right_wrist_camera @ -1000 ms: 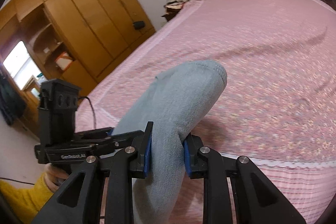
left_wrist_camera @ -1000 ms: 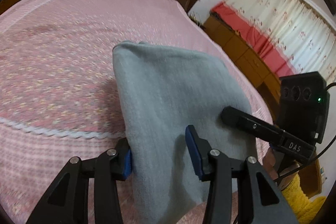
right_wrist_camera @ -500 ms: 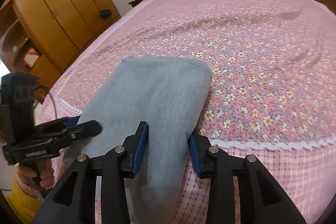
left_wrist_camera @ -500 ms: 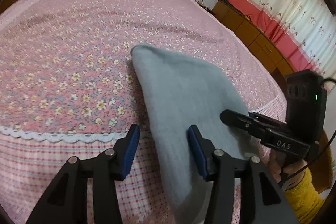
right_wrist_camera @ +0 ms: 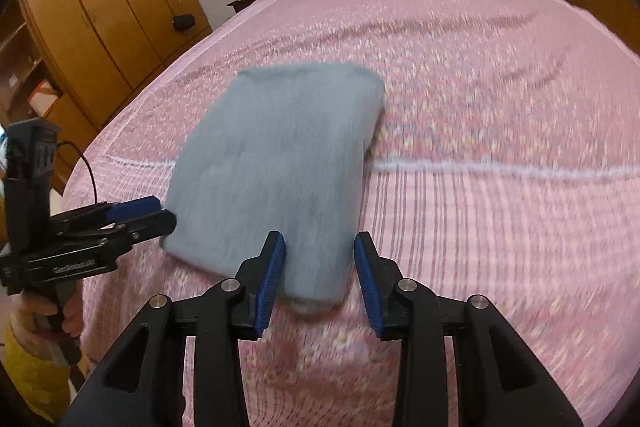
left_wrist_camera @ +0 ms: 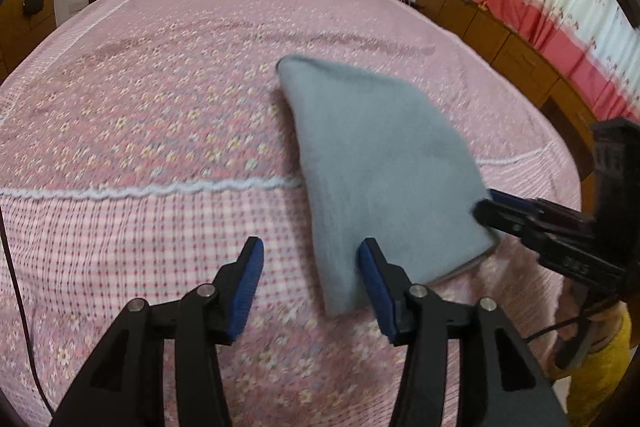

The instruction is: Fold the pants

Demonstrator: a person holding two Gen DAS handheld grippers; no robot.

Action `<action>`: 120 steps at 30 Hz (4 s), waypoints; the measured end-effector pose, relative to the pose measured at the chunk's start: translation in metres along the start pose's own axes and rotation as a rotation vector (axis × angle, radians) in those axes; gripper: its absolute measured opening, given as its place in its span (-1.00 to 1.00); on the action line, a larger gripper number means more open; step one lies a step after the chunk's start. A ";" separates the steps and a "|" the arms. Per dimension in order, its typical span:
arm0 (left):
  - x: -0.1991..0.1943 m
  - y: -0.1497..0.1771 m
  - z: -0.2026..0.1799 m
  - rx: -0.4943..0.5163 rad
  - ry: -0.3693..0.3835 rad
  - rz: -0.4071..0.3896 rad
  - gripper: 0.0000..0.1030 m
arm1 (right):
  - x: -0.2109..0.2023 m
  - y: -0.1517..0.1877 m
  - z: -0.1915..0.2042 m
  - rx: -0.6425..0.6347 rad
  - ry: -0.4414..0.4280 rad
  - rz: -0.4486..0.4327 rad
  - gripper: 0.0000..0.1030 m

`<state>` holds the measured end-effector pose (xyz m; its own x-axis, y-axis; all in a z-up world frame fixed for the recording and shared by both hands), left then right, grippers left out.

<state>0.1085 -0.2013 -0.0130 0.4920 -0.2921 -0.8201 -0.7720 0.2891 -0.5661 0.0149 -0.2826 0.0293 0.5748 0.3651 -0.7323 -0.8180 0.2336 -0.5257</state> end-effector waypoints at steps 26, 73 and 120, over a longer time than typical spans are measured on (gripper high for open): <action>-0.024 0.066 -0.002 -0.072 -0.073 0.016 0.40 | -0.025 0.040 -0.002 0.016 0.117 -0.046 -0.01; -0.024 0.141 -0.075 -0.081 -0.298 -0.007 0.99 | -0.027 0.080 -0.009 -0.004 0.294 -0.149 0.58; -0.025 0.140 -0.073 -0.081 -0.298 -0.007 0.99 | -0.027 0.081 -0.009 -0.002 0.297 -0.151 0.59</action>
<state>-0.0409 -0.2205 -0.0658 0.5845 -0.0105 -0.8113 -0.7917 0.2112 -0.5732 -0.0668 -0.2818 0.0024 0.6706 0.0480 -0.7402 -0.7235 0.2627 -0.6384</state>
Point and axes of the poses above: each gripper's, at about its wrist camera, not at the fingertips, and x roughly the way its jaws point, z to its left, y to its underside, the point moved 8 cm from there along x, roughly the way its jaws point, and after that the axes turned 10 degrees about -y, right-handed, at the moved point
